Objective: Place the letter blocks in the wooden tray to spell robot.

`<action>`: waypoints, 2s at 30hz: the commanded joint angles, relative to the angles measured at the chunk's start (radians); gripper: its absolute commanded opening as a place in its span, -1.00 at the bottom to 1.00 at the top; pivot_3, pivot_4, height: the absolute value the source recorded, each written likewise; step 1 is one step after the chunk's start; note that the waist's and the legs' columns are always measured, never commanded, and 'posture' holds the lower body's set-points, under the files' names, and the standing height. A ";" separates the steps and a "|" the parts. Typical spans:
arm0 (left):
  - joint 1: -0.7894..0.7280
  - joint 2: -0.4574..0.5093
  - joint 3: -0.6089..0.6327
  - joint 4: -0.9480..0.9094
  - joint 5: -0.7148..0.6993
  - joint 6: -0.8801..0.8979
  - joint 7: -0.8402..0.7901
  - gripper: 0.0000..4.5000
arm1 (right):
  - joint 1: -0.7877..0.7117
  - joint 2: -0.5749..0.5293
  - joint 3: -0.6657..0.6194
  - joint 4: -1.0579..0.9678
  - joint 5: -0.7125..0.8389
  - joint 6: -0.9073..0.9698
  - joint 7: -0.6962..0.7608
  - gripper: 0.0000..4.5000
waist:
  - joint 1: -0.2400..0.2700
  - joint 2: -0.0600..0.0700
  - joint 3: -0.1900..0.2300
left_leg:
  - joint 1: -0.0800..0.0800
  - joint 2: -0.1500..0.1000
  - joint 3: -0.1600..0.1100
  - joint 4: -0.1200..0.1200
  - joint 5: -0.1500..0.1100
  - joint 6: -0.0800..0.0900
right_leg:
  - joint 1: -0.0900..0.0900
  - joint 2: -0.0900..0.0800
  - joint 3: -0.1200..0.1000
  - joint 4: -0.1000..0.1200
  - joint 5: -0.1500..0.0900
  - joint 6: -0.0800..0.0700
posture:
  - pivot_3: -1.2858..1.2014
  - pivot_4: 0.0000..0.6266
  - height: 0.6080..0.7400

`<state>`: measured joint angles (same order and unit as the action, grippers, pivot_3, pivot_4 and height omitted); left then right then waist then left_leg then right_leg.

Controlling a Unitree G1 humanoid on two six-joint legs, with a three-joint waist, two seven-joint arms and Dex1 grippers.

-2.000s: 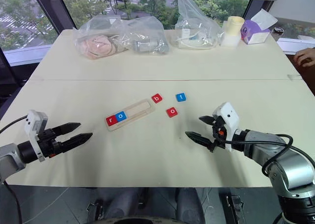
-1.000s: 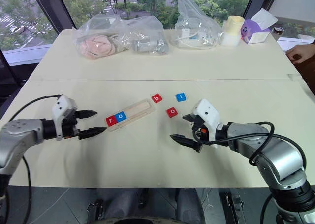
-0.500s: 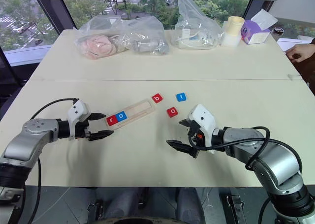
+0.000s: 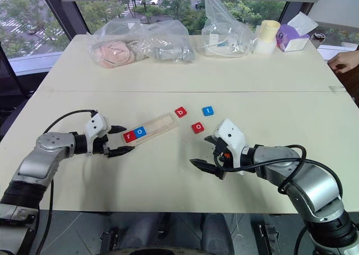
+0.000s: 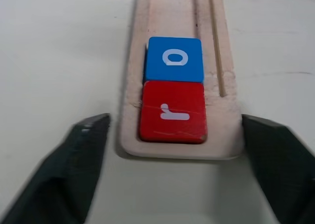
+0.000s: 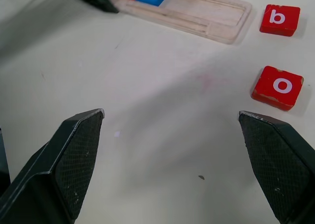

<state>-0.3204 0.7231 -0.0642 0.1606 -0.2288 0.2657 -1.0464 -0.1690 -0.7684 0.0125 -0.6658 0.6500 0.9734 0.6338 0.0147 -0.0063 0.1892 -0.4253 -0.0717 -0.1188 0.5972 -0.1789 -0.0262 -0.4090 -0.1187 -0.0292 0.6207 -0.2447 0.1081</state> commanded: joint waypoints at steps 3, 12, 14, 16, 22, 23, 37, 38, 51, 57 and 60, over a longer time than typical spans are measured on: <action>-0.002 -0.022 -0.037 0.046 0.036 -0.007 -0.004 0.39 | -0.001 -0.009 -0.016 -0.025 0.000 -0.015 0.001 1.00 | 0.002 0.001 -0.001 | 0.000 0.000 0.000 0.000 0.000 0.000 | 0.000 0.000 0.000 0.000 0.000 0.000 | 0.03 -0.52 1.00; -0.030 0.011 -0.047 0.011 0.011 -0.082 -0.149 0.39 | 0.017 -0.030 -0.062 0.005 0.002 -0.027 0.019 1.00 | 0.000 0.001 -0.001 | 0.000 0.000 0.000 0.000 0.000 0.000 | 0.001 0.000 0.000 0.000 0.000 0.001 | 0.03 -0.52 1.00; -0.049 0.045 -0.088 0.006 0.049 -0.154 -0.225 0.39 | 0.041 -0.041 -0.100 0.029 -0.007 -0.050 0.027 1.00 | 0.000 0.001 -0.001 | 0.000 0.000 0.000 0.000 0.000 0.000 | 0.000 0.000 0.000 -0.001 0.000 0.001 | 0.03 -0.52 1.00; -0.067 0.060 -0.122 0.005 0.068 -0.201 -0.276 0.39 | 0.057 -0.040 -0.129 0.052 -0.007 -0.069 0.032 1.00 | -0.001 0.000 -0.001 | -0.001 0.000 0.002 0.000 0.000 0.000 | 0.000 0.000 0.000 -0.002 0.000 0.001 | 0.03 -0.52 1.00; -0.176 -0.012 -0.194 0.098 0.082 -0.245 -0.349 0.39 | 0.105 -0.039 -0.156 0.086 -0.022 -0.104 0.039 1.00 | -0.001 0.000 0.000 | -0.001 0.000 0.002 0.000 0.000 0.001 | 0.000 0.000 0.000 -0.002 0.001 0.001 | 0.03 -0.52 1.00; -0.197 -0.028 -0.199 0.132 0.090 -0.253 -0.347 0.39 | 0.108 -0.032 -0.161 0.077 -0.018 -0.100 0.030 1.00 | -0.001 0.000 0.000 | -0.001 0.000 0.002 0.001 0.000 0.001 | 0.000 0.000 0.000 -0.002 0.001 0.001 | 0.03 -0.52 1.00; -0.248 -0.118 -0.197 0.267 0.113 -0.310 -0.335 0.97 | 0.129 -0.003 -0.178 0.012 0.015 -0.053 -0.041 1.00 | 0.000 0.000 0.000 | 0.000 0.000 0.002 0.004 0.000 0.001 | 0.002 0.000 -0.001 0.000 0.002 0.004 | 0.03 -0.52 1.00; -0.246 -0.122 -0.192 0.264 0.115 -0.311 -0.322 0.97 | 0.125 0.000 -0.180 0.014 0.020 -0.043 -0.049 1.00 | 0.000 0.000 0.000 | 0.000 0.000 0.002 0.005 0.000 0.001 | 0.003 0.000 -0.001 0.000 0.002 0.003 | 0.03 -0.52 1.00; -0.185 0.097 0.066 -0.002 -0.146 0.168 -0.322 0.97 | -0.361 0.308 0.035 0.343 -0.096 0.028 -0.291 1.00 | -0.036 -0.001 0.001 | -0.001 0.001 -0.001 0.008 0.000 0.001 | -0.002 0.001 0.001 0.008 0.002 0.003 | 0.03 -0.52 1.00; -0.143 0.105 0.264 -0.152 -0.269 0.331 -0.144 0.97 | -0.504 0.439 0.136 0.587 -0.214 -0.048 -0.296 1.00 | -0.028 -0.001 0.001 | -0.002 0.000 -0.002 0.007 0.000 0.001 | -0.003 0.002 0.001 0.010 0.004 0.007 | 0.03 -0.52 1.00; -0.072 0.094 0.320 -0.282 -0.305 0.383 -0.059 0.97 | -0.541 0.473 0.205 0.707 -0.291 -0.122 -0.277 1.00 | -0.032 -0.001 0.001 | -0.001 -0.001 -0.001 0.007 0.000 0.001 | -0.003 0.002 0.002 0.010 0.004 0.008 | 0.03 -0.52 1.00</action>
<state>-0.4060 0.8195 0.2154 -0.0433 -0.4961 0.6227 -1.1472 -0.6841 -0.3102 0.1995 0.0112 0.3971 0.9015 0.3466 -0.0177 -0.0070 0.1906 -0.4266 -0.0727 -0.1191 0.6039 -0.1789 -0.0253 -0.4123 -0.1171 -0.0261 0.6302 -0.2404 0.1158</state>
